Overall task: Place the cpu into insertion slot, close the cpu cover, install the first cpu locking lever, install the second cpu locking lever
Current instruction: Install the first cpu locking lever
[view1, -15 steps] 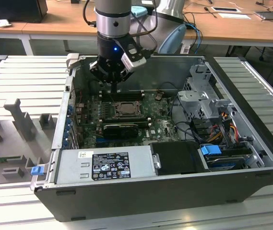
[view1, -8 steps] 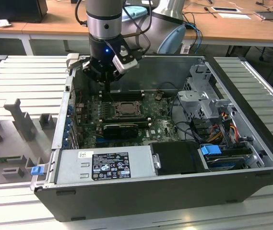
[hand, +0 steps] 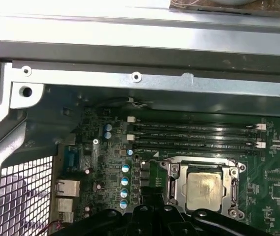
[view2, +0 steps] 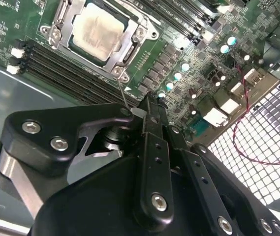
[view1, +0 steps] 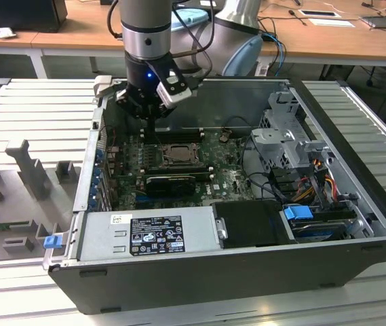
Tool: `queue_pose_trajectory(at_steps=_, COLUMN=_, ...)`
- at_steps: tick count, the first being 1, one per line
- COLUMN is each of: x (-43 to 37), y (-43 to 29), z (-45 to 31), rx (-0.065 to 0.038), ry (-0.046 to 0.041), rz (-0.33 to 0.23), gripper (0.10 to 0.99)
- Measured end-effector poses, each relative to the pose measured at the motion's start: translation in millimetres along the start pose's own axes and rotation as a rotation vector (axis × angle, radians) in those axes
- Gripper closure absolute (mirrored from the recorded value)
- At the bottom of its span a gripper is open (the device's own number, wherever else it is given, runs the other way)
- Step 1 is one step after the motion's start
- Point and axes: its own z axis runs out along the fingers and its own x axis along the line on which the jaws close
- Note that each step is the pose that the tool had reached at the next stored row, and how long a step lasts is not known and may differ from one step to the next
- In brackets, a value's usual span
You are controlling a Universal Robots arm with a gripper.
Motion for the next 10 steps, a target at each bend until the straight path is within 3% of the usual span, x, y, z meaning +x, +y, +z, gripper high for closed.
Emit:
queue_pose_trajectory(at_steps=4, x=2.3, y=0.1, z=0.5, rx=0.000, ry=-0.0002, rz=0.000, gripper=0.980)
queue_pose_trajectory(at_steps=10, x=12.6, y=0.6, z=2.2, rx=0.000, ry=-0.0002, rz=0.000, gripper=0.980)
